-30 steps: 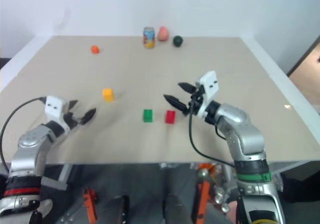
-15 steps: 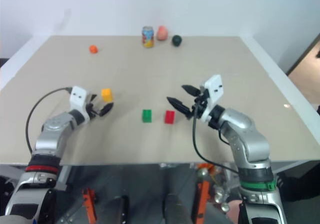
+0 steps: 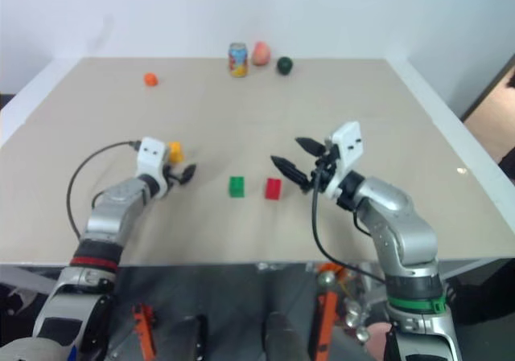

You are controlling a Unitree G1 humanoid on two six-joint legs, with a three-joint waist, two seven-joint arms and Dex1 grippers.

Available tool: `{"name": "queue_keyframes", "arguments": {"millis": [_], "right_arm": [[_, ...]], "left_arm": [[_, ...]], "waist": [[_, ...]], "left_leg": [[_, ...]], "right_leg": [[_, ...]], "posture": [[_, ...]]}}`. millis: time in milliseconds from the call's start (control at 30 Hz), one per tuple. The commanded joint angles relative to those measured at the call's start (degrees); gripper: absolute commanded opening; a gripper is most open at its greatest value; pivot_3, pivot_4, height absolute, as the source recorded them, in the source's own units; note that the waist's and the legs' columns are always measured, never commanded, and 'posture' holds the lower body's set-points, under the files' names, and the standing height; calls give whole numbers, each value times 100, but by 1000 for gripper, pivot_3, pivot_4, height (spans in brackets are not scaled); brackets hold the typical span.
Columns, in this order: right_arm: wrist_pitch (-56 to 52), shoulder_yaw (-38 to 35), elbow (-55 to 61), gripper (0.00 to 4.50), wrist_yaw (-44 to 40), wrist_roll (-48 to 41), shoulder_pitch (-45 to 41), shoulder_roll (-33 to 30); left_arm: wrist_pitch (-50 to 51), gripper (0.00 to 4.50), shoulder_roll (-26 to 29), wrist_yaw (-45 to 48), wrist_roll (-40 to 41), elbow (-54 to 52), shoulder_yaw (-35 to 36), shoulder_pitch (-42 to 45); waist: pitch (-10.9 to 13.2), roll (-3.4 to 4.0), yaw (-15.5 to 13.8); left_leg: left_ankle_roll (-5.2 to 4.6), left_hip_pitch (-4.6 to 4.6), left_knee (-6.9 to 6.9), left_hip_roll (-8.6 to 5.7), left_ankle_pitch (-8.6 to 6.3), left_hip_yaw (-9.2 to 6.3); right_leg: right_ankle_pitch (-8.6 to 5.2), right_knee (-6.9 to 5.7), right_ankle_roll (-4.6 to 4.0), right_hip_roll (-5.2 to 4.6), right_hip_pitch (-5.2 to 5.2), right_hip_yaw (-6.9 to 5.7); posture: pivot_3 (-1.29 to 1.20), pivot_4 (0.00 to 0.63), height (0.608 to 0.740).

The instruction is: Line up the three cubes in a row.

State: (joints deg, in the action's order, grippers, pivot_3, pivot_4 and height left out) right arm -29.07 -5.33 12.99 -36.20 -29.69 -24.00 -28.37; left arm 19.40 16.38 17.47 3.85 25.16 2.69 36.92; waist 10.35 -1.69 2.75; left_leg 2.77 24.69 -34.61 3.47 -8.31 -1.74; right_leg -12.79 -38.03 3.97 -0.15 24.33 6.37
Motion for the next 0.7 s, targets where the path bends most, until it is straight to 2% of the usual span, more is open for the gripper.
{"name": "queue_keyframes", "arguments": {"millis": [33,300,467,633,700], "right_arm": [[15,-216,280,3916,30,-133,-1,-22],[-6,-208,332,3916,48,-160,69,-40],[-24,-233,325,3916,41,-176,76,-63],[-33,-245,312,3916,37,-196,76,-80],[-30,-241,306,3916,28,-192,75,-91]], "left_arm": [[49,4471,-55,-359,-136,213,39,211],[99,4471,-231,-677,-120,447,80,292],[119,3025,-290,-763,-71,452,136,279],[176,1306,-306,-861,-82,518,175,296],[159,1298,-287,-850,-91,580,153,330]], "waist": [[0,0,1],[0,0,1],[0,0,1],[0,0,16],[0,0,23]], "left_leg": [[0,-1,0,0,0,0],[1,-5,0,-1,1,-1],[4,-10,-1,-3,4,-1],[1,-25,0,-4,6,-4],[1,-28,1,-4,6,-4]], "right_leg": [[0,0,-1,0,0,0],[-1,0,-6,0,-4,0],[5,0,-10,-1,-6,1],[18,0,-24,2,-6,2],[21,0,-27,2,-6,3]], "posture": [[0,150,740],[0,150,740],[0,150,740],[0,150,740],[0,150,740]]}}
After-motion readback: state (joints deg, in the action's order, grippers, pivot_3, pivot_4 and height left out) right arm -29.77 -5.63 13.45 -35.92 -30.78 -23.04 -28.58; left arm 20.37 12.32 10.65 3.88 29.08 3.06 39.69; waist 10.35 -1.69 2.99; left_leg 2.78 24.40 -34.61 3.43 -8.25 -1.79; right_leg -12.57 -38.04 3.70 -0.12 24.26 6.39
